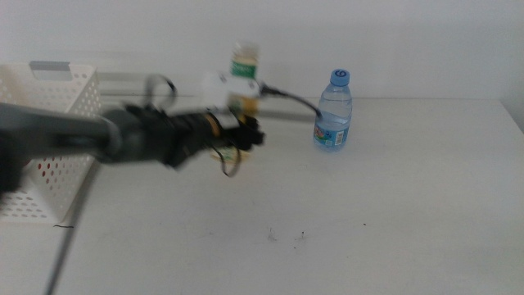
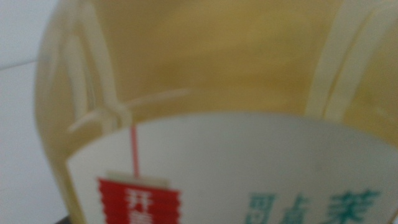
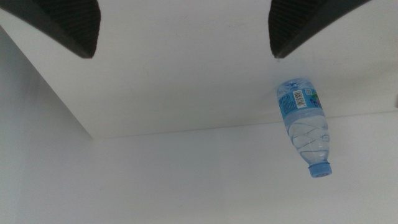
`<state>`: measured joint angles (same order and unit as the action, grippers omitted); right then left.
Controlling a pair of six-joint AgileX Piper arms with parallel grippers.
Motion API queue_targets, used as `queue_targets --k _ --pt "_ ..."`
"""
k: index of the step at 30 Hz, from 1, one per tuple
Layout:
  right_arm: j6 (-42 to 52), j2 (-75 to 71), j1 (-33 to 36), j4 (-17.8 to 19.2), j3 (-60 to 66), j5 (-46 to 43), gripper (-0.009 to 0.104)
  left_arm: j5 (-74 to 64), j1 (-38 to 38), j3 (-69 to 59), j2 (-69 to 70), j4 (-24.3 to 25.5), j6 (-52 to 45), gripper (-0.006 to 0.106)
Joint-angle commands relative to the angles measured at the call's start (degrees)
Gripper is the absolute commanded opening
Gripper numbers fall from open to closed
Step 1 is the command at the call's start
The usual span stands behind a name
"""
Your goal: Use arms to grab the bottles and put them into the dustbin to the left of the table.
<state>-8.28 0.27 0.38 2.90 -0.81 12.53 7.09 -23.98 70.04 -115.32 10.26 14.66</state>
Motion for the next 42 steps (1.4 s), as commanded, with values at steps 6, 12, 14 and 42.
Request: queue_targets --k 6,12,14,42 --pt "0.34 -0.27 -0.36 0.58 0.33 -0.57 0.091 -32.33 4.1 8.77 17.67 -3.94 -10.96 0.0" --pt "0.34 -0.27 -0.36 0.58 0.33 -0.57 0.091 -55.83 12.15 23.76 18.08 -16.72 -28.44 0.0" --pt "0.34 -0.27 -0.36 0.58 0.33 -0.57 0.091 -62.2 15.83 28.53 17.24 -16.04 -29.46 0.0" --pt "0.34 -0.27 -0.36 0.58 0.33 -0.57 0.091 -77.05 41.7 31.85 -0.85 -13.36 -35.16 0.039"
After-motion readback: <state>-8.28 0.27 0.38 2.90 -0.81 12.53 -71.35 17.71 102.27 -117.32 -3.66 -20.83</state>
